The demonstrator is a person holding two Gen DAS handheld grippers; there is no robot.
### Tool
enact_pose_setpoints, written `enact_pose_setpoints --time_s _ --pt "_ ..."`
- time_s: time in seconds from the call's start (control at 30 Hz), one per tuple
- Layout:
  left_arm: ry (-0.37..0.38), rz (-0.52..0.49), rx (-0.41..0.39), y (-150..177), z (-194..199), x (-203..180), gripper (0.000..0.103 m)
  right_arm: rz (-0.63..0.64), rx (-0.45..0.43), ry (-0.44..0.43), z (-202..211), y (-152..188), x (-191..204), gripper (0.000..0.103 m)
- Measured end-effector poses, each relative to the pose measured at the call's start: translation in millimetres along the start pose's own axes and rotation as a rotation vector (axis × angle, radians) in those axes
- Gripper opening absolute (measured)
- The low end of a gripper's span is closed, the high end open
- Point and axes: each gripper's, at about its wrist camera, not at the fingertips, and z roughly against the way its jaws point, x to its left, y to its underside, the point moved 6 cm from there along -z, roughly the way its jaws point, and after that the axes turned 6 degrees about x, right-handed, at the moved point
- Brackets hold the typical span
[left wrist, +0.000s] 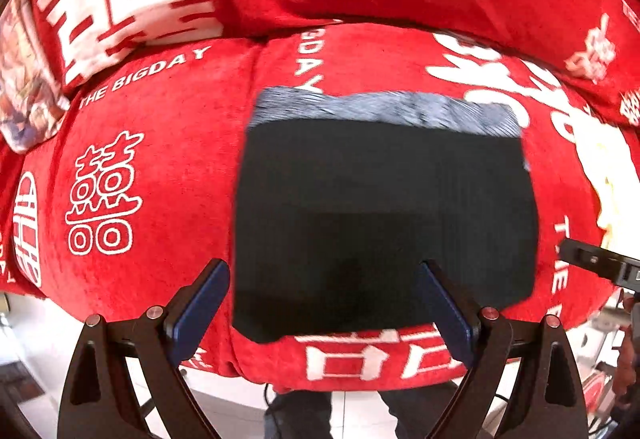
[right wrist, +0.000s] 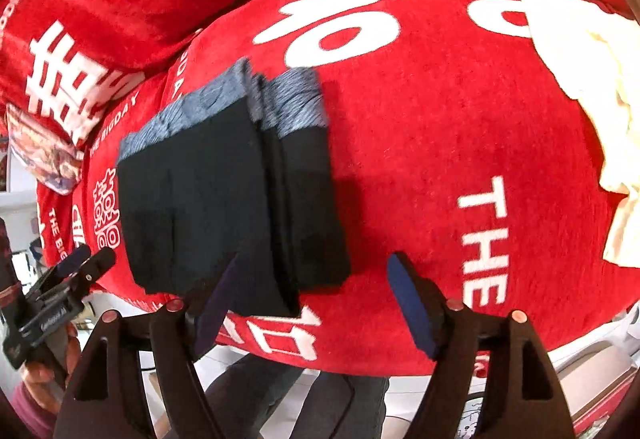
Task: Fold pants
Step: 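Open the right tool and withdraw it from the folded trousers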
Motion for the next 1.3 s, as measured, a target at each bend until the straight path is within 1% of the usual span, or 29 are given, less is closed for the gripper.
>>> enact_pose_setpoints --time_s 0.07,0.13,0.27,0.37,0.43,0.6,0.67,0.73,0.77,0.83,0.97,1.07,1.17,1.3 --pt "-0.007 -0.019 -0.002 4.0 1.7 -6.9 0.095 0.007 -0.002 -0.001 -1.4 4.2 9.5 0.080" --pt "-0.017 -0.031 0.001 8.0 1.4 -8.5 0.095 0.016 -0.003 0.004 -3.3 7.9 19.7 0.082" --pt "-0.033 -0.039 0.013 13.7 -2.1 -6.7 0.095 0.038 -0.027 0.041 -2.9 15.0 37.4 0.083" --pt "-0.020 -0.022 0.020 16.7 -0.8 -3.5 0.095 0.035 -0.064 0.071 1.2 21.4 46.1 0.093" --pt "-0.009 -0.029 0.016 18.5 1.0 -3.5 0.095 0.027 -0.079 0.096 3.8 24.9 50.3 0.103" --pt "-0.001 -0.068 0.018 24.8 1.5 -3.1 0.095 0.012 -0.125 0.142 14.8 33.5 58.6 0.103" --pt "-0.001 -0.083 0.029 27.9 -0.3 -1.3 0.095 0.006 -0.127 0.157 16.7 36.3 60.7 0.103" --pt "-0.008 -0.092 0.023 30.3 1.2 1.4 0.095 -0.003 -0.126 0.161 17.4 40.2 62.8 0.103" --pt "-0.010 -0.093 0.021 31.4 2.2 3.0 0.095 -0.009 -0.126 0.160 17.6 42.2 63.7 0.103" --pt "-0.008 -0.093 0.024 33.5 3.7 5.9 0.102 -0.019 -0.123 0.157 17.9 45.8 66.0 0.103" --pt "-0.014 -0.097 0.023 35.8 5.9 10.8 0.102 -0.052 -0.109 0.117 14.6 53.4 69.6 0.103" --pt "-0.016 -0.095 0.031 37.9 5.3 13.9 0.102 -0.058 -0.103 0.115 12.7 56.5 71.4 0.103" --pt "-0.020 -0.101 0.032 40.4 5.0 15.2 0.102 -0.043 -0.103 0.138 12.8 59.2 73.4 0.103" --pt "-0.035 -0.108 0.026 40.6 5.7 17.0 0.102 -0.004 -0.112 0.195 17.1 57.5 76.3 0.103"
